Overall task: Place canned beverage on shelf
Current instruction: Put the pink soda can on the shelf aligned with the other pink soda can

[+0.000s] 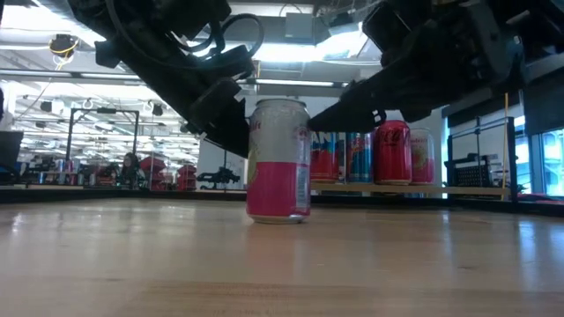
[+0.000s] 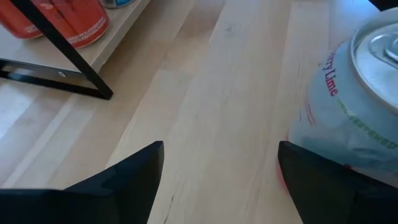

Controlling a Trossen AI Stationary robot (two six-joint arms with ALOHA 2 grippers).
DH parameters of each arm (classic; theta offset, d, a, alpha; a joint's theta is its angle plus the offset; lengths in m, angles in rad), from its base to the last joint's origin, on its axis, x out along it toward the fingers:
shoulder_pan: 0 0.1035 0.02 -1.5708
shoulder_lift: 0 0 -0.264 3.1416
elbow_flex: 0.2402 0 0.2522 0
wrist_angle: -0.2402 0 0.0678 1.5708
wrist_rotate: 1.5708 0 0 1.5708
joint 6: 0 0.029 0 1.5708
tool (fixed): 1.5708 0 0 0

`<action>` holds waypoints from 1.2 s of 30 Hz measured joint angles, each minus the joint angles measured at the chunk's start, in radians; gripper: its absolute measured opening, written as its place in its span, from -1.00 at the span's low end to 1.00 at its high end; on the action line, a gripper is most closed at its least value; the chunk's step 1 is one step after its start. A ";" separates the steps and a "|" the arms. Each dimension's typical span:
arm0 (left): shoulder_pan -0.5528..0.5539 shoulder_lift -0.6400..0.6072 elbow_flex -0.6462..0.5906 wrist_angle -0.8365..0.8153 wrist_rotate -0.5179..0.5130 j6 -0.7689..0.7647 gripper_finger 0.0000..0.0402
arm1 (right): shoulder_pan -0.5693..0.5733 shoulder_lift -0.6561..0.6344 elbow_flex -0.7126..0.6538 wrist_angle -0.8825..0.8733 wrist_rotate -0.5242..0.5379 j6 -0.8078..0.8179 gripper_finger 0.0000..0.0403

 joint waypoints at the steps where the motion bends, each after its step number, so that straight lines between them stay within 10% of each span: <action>1: 0.000 0.000 0.000 0.002 0.000 0.000 0.52 | 0.000 0.005 0.005 0.000 -0.001 0.000 0.93; 36: -0.040 -0.002 -0.002 -0.010 0.024 -0.010 0.52 | -0.032 -0.003 0.055 -0.194 -0.038 -0.014 0.92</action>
